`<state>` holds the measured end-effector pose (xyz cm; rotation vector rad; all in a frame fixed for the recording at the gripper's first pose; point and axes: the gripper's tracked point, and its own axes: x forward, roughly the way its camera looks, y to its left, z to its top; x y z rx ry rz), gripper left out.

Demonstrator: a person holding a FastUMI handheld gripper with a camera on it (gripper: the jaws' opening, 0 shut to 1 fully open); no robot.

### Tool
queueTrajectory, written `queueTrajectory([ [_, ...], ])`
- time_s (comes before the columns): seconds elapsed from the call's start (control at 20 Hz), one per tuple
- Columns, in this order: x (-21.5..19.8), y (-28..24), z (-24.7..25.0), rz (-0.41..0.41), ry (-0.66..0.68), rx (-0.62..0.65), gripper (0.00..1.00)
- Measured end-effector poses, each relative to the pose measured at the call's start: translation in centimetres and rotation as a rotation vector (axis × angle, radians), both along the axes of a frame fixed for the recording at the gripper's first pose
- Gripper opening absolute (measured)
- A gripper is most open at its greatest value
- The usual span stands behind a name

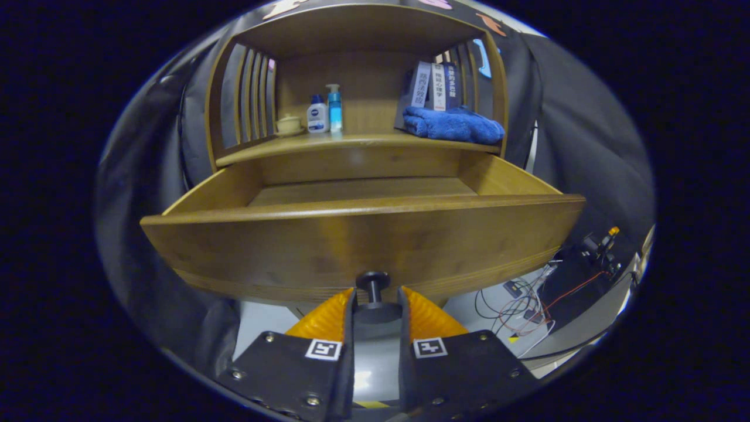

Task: Pull open the drawer, take out the items inside it, and place them on the countertop above the cabinet.

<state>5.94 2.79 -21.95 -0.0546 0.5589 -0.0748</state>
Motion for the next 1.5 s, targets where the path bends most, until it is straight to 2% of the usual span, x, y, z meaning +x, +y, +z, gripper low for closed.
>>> queueTrajectory([
  [0.05,-0.1,0.2,0.0,0.006,-0.002,0.003,0.31],
  [0.3,-0.5,2.0,4.1,0.046,-0.124,0.043,0.67],
  [0.5,1.1,2.9,11.3,0.037,-0.267,0.031,0.67],
  [0.75,5.4,4.6,14.9,0.018,-0.234,-0.009,0.67],
  [0.9,9.1,5.6,14.6,-0.005,-0.166,0.004,0.68],
  [1.1,12.5,4.4,11.2,-0.129,0.024,0.014,0.68],
  [1.3,14.3,3.6,6.9,-0.217,0.218,0.047,0.68],
  [1.4,14.5,2.8,4.9,-0.239,0.305,0.019,0.68],
  [1.5,14.7,2.9,3.1,-0.257,0.376,0.045,0.68],
])
